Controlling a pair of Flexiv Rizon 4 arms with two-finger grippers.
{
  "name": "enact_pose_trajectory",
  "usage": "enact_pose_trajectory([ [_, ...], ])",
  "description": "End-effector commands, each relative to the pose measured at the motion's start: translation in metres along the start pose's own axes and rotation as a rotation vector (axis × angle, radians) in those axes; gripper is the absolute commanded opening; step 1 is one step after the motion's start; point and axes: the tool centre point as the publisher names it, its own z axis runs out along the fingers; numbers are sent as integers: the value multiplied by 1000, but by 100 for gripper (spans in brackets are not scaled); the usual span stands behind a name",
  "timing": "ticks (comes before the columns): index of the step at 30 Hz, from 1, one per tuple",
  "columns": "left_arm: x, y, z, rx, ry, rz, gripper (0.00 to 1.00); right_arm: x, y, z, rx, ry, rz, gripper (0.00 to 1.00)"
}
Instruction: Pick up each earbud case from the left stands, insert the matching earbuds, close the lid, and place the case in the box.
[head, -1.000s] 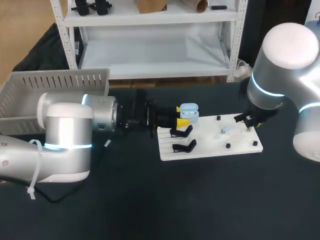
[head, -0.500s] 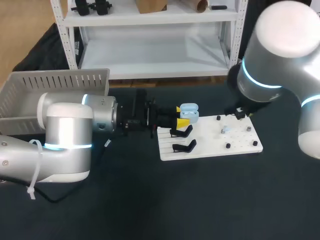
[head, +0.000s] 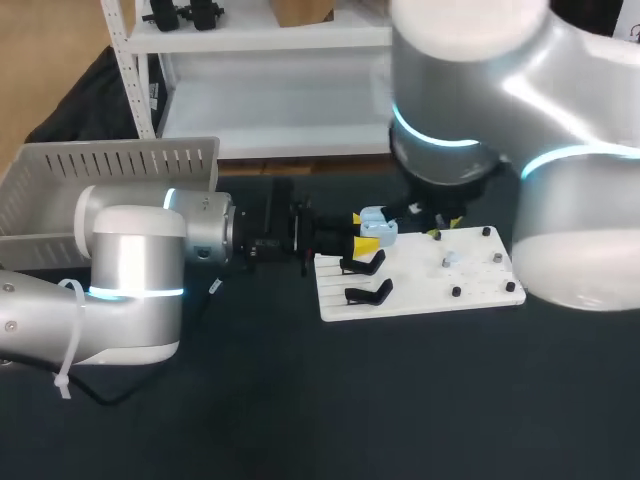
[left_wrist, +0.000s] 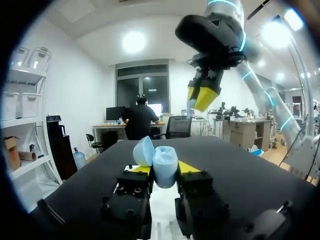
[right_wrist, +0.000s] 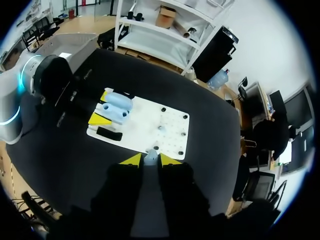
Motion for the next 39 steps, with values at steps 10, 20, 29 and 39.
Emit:
enact_pose_trajectory([
  [10,0,-1,0,-5,-2,1,0,-6,6,3,34,23,2,0],
  [20,0,-1,0,-5,-2,1,0,-34,32,7,92,189,679,0],
  [29,0,-1,0,-5,-2,1,0,-22,32,9,121,244,741,0],
  [39,0,-1,0,-5,-2,1,0,-22,32,9,121,244,741,0],
])
